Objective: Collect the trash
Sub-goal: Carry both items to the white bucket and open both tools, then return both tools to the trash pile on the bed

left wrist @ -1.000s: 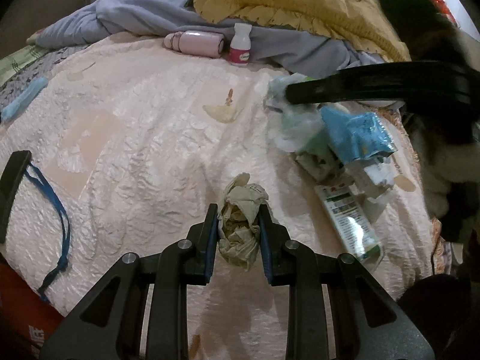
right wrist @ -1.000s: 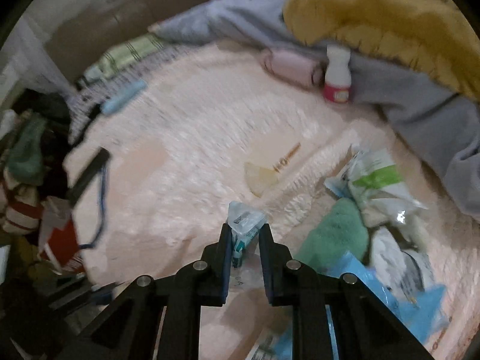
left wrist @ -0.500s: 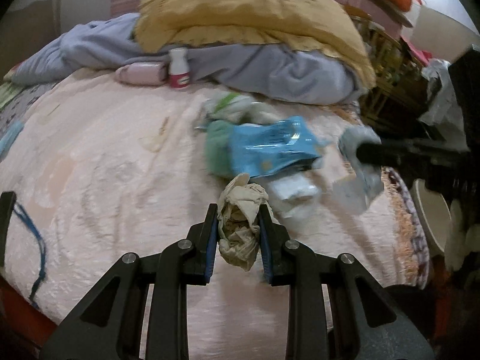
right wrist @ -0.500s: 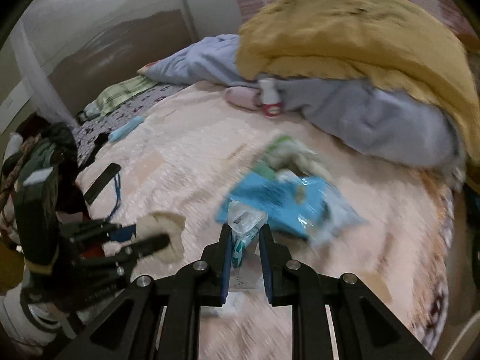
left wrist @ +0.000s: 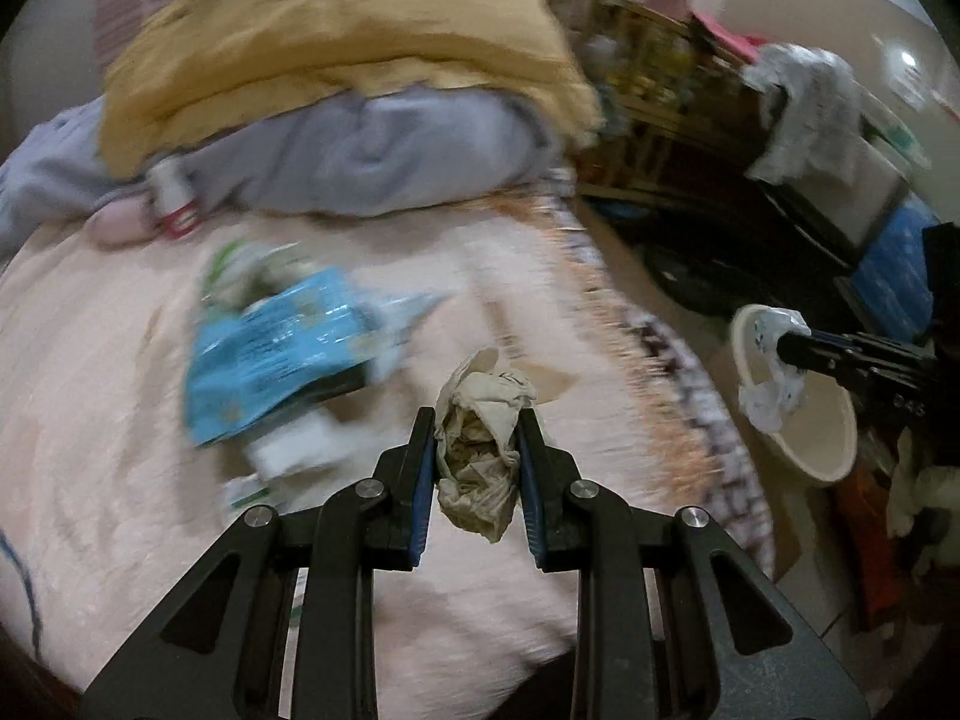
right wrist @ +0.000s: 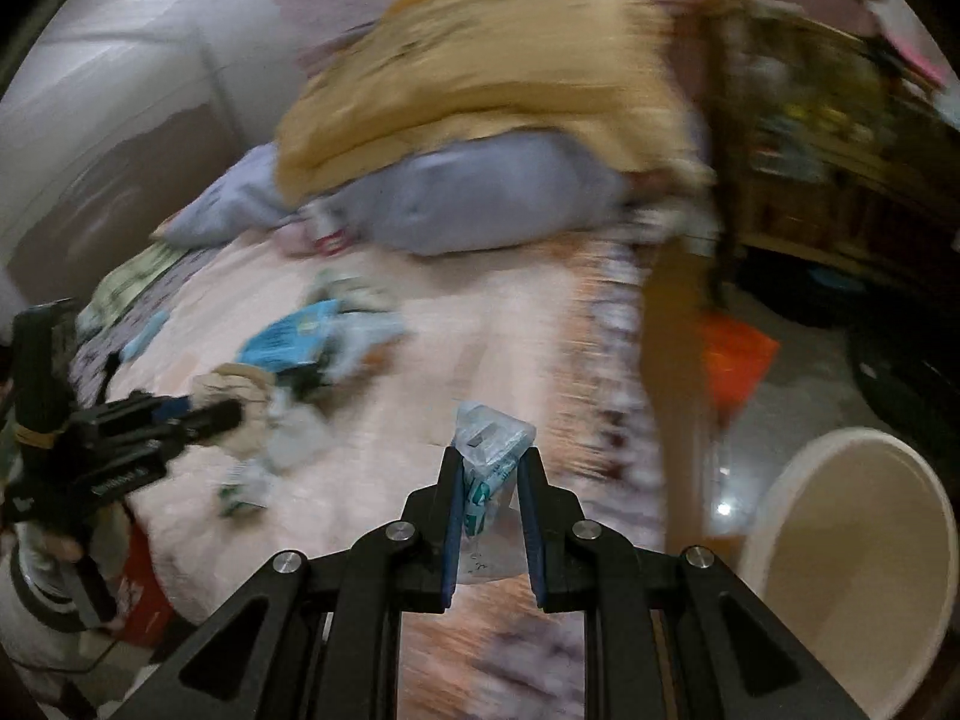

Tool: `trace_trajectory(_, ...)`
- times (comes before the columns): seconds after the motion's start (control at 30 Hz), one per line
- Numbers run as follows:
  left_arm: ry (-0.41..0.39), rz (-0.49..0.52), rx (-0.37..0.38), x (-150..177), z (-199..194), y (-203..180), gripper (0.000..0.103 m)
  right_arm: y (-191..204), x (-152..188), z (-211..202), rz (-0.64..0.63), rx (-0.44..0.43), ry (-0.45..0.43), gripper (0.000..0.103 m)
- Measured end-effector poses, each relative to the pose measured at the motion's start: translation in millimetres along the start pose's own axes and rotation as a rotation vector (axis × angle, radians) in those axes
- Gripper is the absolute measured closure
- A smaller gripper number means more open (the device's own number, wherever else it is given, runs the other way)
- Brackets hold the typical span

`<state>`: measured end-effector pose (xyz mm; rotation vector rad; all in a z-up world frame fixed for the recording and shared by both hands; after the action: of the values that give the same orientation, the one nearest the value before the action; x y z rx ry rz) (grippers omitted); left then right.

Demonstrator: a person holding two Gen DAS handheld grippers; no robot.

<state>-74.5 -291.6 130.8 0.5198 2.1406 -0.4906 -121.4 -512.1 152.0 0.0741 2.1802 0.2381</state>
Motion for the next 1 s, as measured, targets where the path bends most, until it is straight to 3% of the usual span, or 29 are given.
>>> trace_trajectory(0.23,0.049,0.074,0.176,-18,33,-93,0.080,-121,23,-60,0.133,0.235,-0.024,0.086)
trace_trajectory(0.37,0.088,0.110,0.270,-22,55,-152,0.080,-164,38,-77,0.195,0.304,-0.025,0.086)
trace_trajectory(0.6,0.143,0.074,0.418,-24,93,-230,0.076,-194,52,-89,0.231,0.376,-0.037,0.086)
trace_trajectory(0.67,0.150,0.053,0.458,-23,103,-245,0.066,-200,54,-90,0.249,0.392,-0.049,0.086)
trace_trajectory(0.73,0.162,0.026,0.490,-19,114,-257,0.052,-206,55,-92,0.262,0.410,-0.060,0.081)
trace_trajectory(0.77,0.171,0.004,0.505,-17,119,-261,0.048,-209,57,-94,0.269,0.428,-0.068,0.071)
trace_trajectory(0.8,0.181,-0.014,0.513,-15,124,-263,0.048,-211,57,-96,0.274,0.444,-0.075,0.059)
trace_trajectory(0.87,0.204,-0.035,0.516,-14,129,-264,0.047,-214,59,-98,0.287,0.459,-0.091,0.053)
trace_trajectory(1.0,0.186,0.004,0.480,-16,118,-254,0.047,-212,63,-98,0.306,0.456,-0.090,0.050)
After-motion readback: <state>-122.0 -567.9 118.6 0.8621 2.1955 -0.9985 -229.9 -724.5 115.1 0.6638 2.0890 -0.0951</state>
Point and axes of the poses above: each gripper's, at about its wrist camera, not at the fingertips, and z roughly the way its jaws point, y to its left, x to its underside, the point moved 3 cm from there along z, roughly the way its jaws point, and after that the axes turned 15 degrees about -y, right-handed, at the moved point
